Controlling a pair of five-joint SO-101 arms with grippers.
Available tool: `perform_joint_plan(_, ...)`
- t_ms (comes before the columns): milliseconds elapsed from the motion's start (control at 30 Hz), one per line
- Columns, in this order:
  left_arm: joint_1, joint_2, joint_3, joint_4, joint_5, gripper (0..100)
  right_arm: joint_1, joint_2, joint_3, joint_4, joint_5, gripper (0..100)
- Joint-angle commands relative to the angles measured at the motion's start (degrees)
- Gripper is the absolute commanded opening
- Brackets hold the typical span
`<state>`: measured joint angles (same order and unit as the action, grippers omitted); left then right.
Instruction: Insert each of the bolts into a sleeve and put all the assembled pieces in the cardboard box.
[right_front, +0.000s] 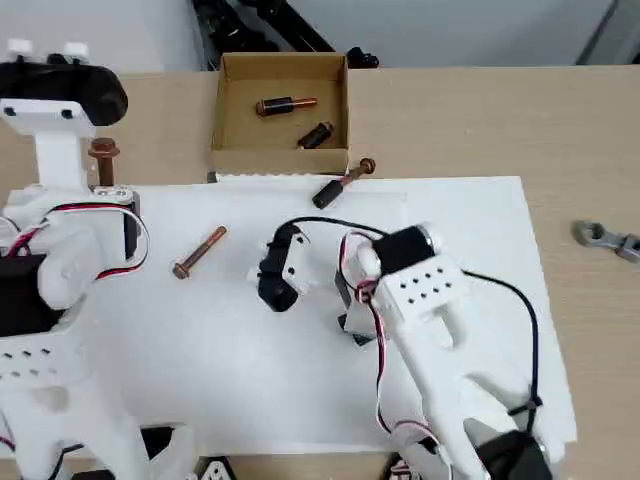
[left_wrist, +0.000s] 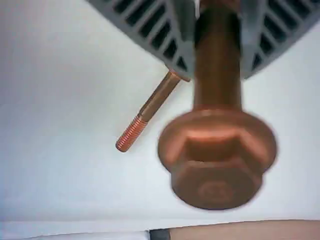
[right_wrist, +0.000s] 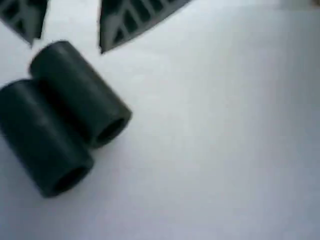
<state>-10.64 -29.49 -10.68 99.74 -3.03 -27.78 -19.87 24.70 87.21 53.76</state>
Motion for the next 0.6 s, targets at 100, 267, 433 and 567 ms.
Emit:
perform_joint_plan(100, -1.05, -1.93, -0.48, 0.62, -0.26, 1, -0.13, 5.14, -9.23, 5.23, 7.03, 18.7)
perform_joint_plan(267, -6.07, -2.02, -1.71, 0.62, -0.26, 1, -0.13, 8.57, -9.67, 5.41, 9.93, 19.1)
perform_joint_plan(433, -7.56, -2.02, -1.98, 0.62, -0.26, 1, -1.89, 8.92, -9.76, 7.34, 10.37, 19.1)
perform_joint_plan(567, -7.38, -2.02, -1.98, 0.62, -0.35, 1, -5.23, 6.29, -9.85, 8.04, 10.55, 19.0)
